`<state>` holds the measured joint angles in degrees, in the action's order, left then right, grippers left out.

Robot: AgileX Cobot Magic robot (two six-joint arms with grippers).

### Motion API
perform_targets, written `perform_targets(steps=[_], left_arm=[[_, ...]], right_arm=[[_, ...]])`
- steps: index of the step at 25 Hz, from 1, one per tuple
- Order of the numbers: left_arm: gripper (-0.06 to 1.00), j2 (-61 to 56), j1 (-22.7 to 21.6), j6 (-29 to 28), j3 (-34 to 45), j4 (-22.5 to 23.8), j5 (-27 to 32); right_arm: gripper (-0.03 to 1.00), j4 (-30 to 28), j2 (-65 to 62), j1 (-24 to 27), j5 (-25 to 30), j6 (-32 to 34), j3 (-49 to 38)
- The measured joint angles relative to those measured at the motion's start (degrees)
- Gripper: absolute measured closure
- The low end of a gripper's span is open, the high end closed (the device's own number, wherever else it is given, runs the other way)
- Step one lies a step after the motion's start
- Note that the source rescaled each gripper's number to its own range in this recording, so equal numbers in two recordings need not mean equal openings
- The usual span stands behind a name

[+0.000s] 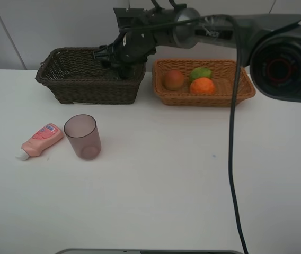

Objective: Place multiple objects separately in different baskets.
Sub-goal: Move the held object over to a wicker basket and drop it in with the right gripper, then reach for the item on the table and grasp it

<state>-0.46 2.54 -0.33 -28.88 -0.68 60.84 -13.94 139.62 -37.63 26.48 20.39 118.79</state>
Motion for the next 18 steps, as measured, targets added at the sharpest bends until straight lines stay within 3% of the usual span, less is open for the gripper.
perform_targets(steps=[3,8,13,18], left_arm=[[-0.02,0.00,0.00,0.00,0.00,0.00,0.00],[-0.02,0.00,0.00,0.00,0.00,0.00,0.00],[-0.02,0.00,0.00,0.00,0.00,0.00,0.00],[-0.02,0.00,0.00,0.00,0.00,0.00,0.00]], right_arm=[[0.16,0.00,-1.75,0.00,2.85,0.05,0.00],[0.15,0.69,-6.66,0.00,12.89,0.24,0.06],[0.14,0.01,-10.44,0.00,23.44,5.13,-0.54],[0.14,-1.02,-18.48,1.59,26.05,6.95,-10.38]])
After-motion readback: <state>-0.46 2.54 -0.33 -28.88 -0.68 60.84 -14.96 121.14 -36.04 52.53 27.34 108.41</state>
